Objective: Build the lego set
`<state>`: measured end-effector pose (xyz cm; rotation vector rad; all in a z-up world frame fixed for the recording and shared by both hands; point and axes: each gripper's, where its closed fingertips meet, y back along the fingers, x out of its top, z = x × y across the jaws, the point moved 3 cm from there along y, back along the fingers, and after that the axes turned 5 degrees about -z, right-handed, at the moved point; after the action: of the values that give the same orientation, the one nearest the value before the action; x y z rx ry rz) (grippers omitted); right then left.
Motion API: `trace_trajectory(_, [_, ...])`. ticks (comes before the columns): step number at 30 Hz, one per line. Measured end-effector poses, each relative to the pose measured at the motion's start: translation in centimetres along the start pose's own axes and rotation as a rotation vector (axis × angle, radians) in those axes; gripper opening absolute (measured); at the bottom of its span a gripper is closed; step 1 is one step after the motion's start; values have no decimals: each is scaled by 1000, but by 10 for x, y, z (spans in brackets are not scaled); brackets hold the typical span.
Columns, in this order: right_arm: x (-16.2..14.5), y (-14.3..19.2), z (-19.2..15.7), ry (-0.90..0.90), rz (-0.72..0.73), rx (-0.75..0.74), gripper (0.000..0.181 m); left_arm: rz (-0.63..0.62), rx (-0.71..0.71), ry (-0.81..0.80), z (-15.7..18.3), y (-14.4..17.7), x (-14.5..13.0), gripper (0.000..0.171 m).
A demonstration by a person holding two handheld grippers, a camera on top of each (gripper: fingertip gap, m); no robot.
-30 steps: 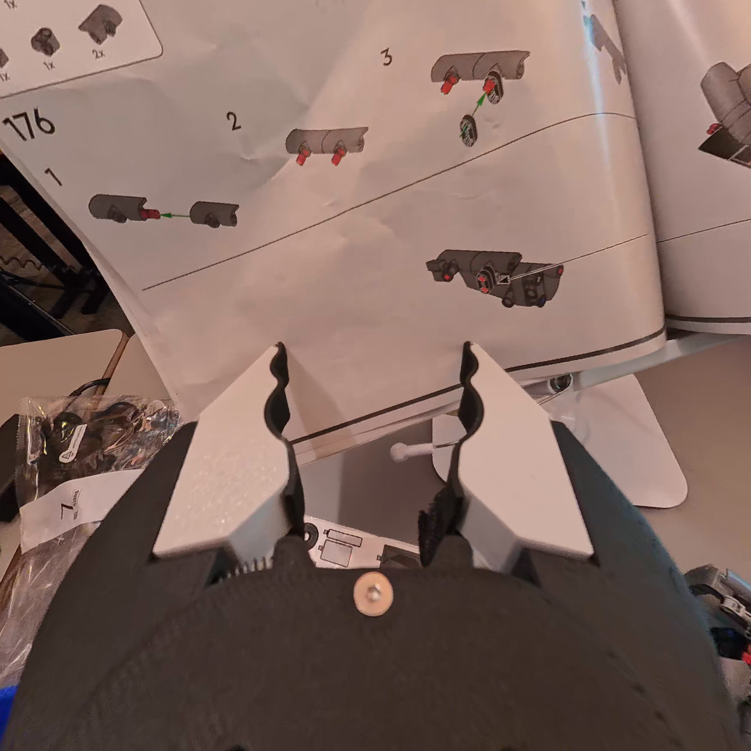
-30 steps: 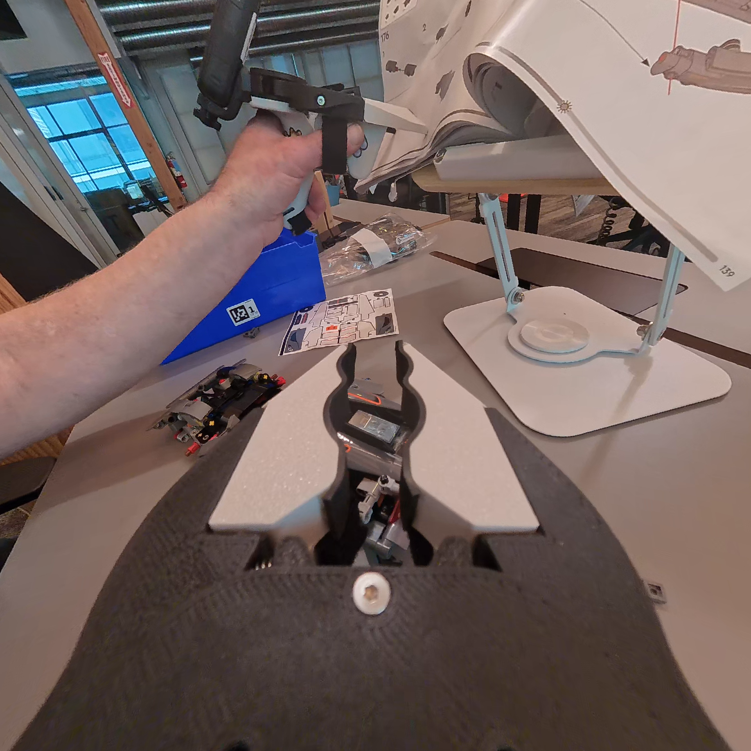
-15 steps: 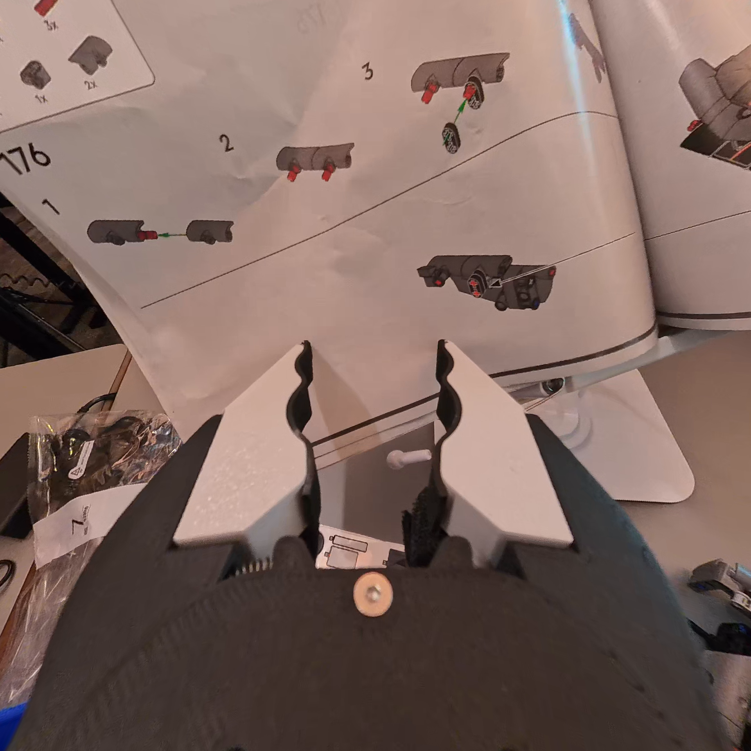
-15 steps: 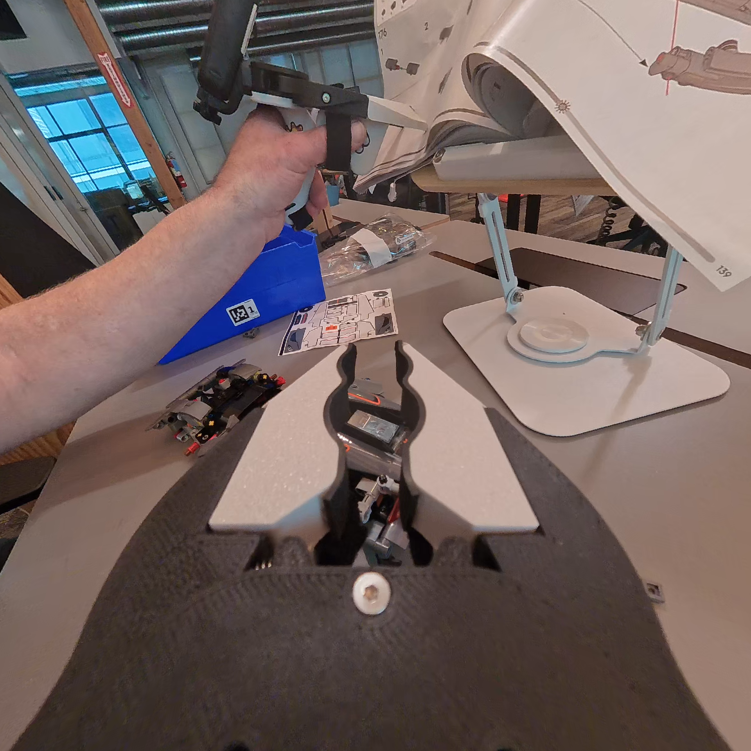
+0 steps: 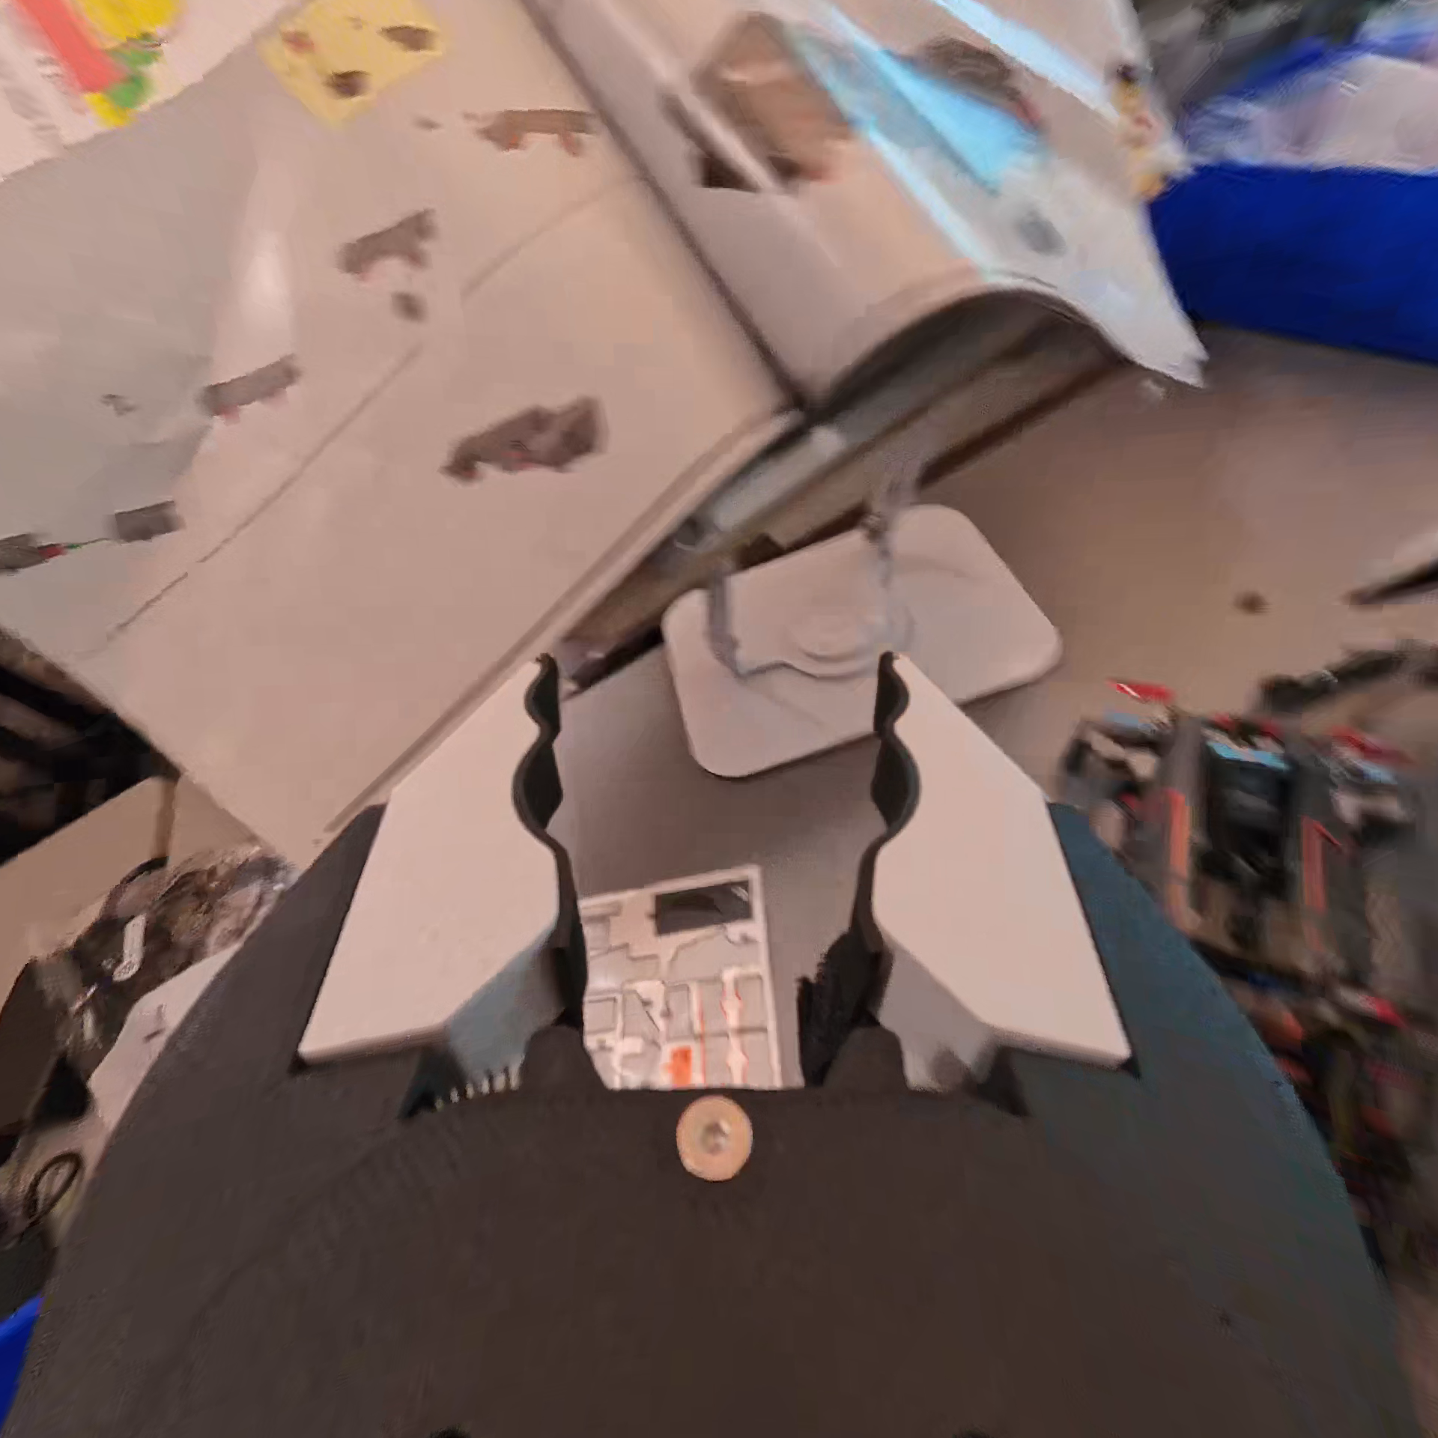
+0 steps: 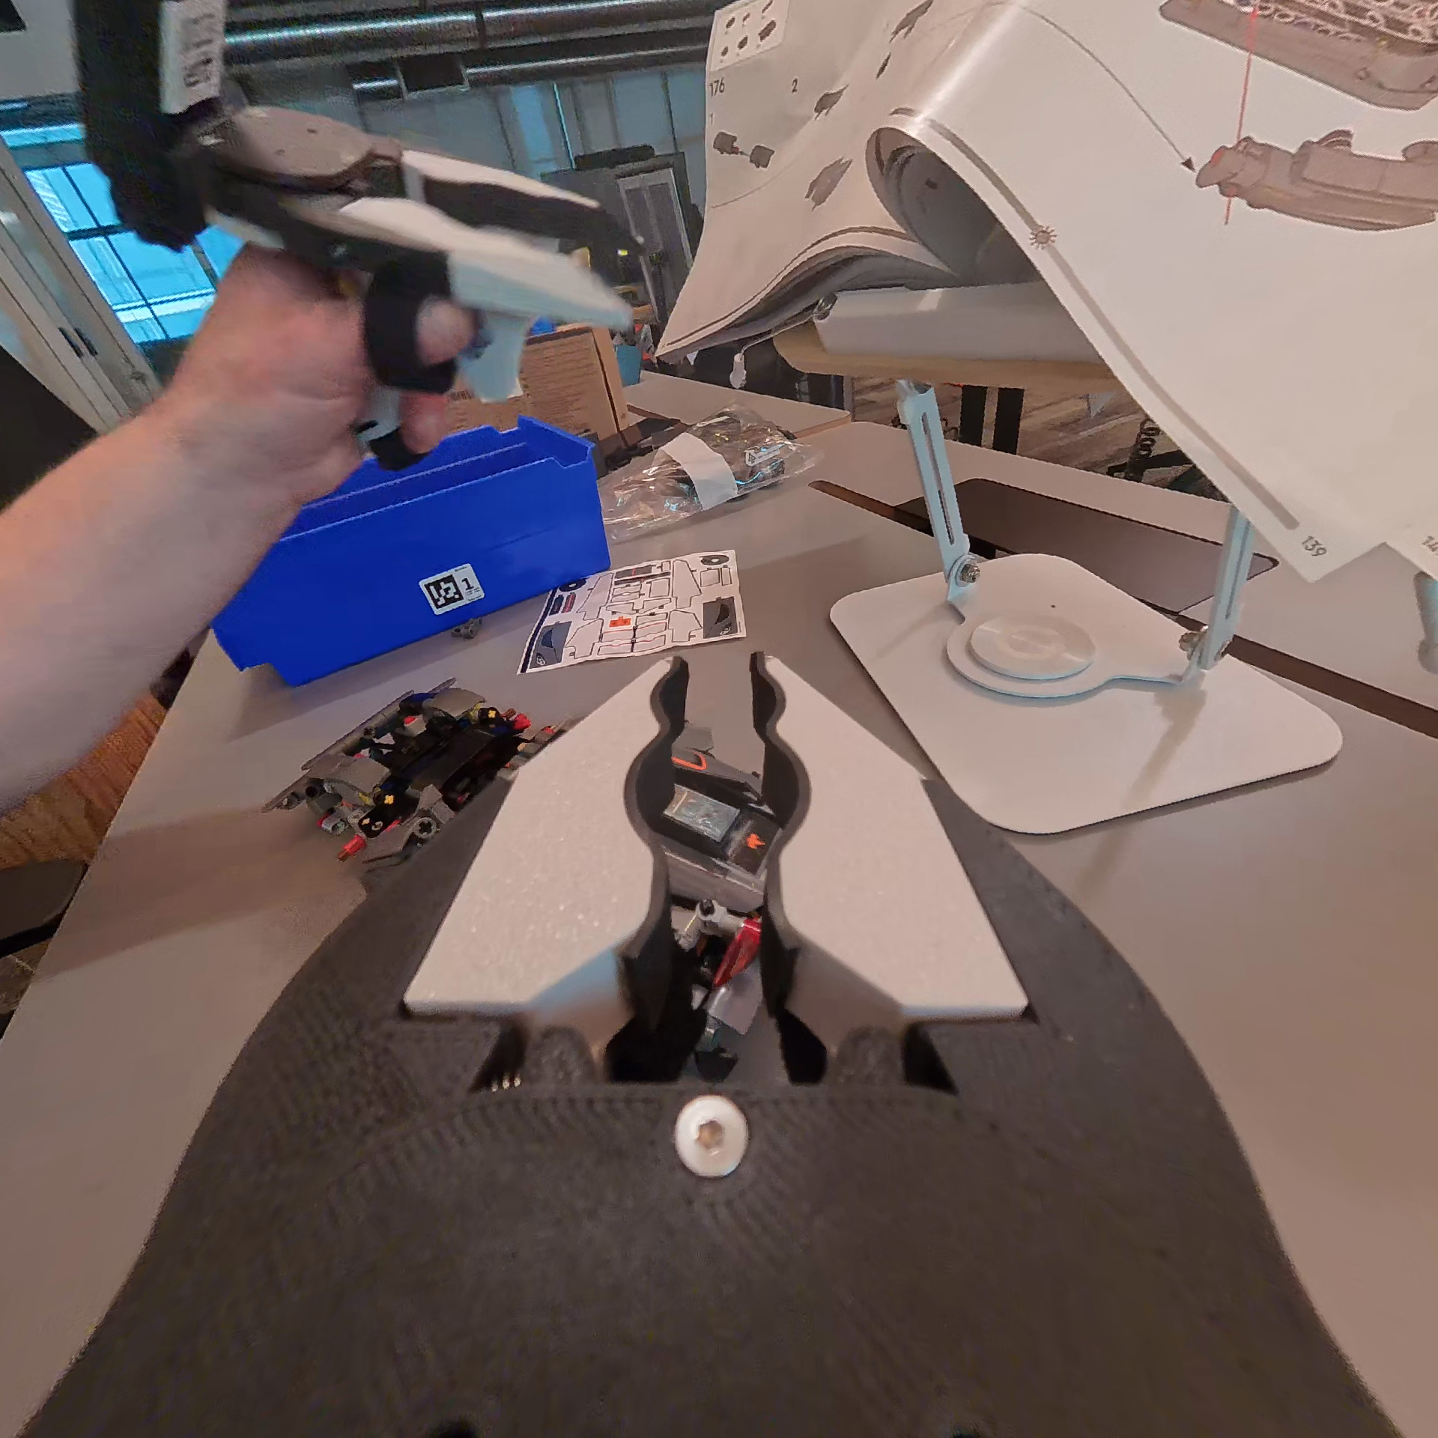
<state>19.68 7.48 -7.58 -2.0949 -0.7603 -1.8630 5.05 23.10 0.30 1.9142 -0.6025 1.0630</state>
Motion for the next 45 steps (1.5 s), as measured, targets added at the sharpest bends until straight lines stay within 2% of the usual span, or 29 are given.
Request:
trace_trajectory(3, [0,-1,-3,6,-5,8,15,-123,-183,-146,59,18,-32,83])
trace_trajectory(5, [-1,-3,-5,13,-13,11,15,-219,-281,-217,94,25,-62,91])
trace_trajectory(9, [-1,-3,-8,37,-22,11,15,-334,-409,-259,141,37,-108,119])
trace_trajectory(11, [-2,-4,-9,49,-31,6,15,-387,-430,-261,153,37,-121,134])
trace_trajectory(12, [-2,-4,-9,53,-32,5,15,-410,-426,-269,157,35,-126,135])
trace_trajectory(14, [-2,-5,-11,57,-35,8,15,-446,-415,-299,165,28,-134,134])
trace_trajectory(16, [-3,-6,-12,66,-42,7,15,-549,-367,-375,166,19,-148,132])
trace_trajectory(17, [-3,-6,-12,72,-46,5,15,-588,-335,-402,164,15,-152,125])
trace_trajectory(25, [-3,-6,-12,76,-54,9,15,-636,-432,-309,174,7,-153,95])
trace_trajectory(33, [-4,-8,-16,69,-69,40,16,-660,-466,-269,166,0,-149,93])
trace_trajectory(37, [-3,-6,-15,60,-62,41,16,-675,-523,-203,161,-4,-145,74])
trace_trajectory(43, [-2,-5,-13,58,-61,35,16,-670,-548,-204,155,-9,-142,78])
trace_trajectory(45, [-2,-5,-12,57,-63,32,16,-625,-573,-175,156,-5,-135,92])
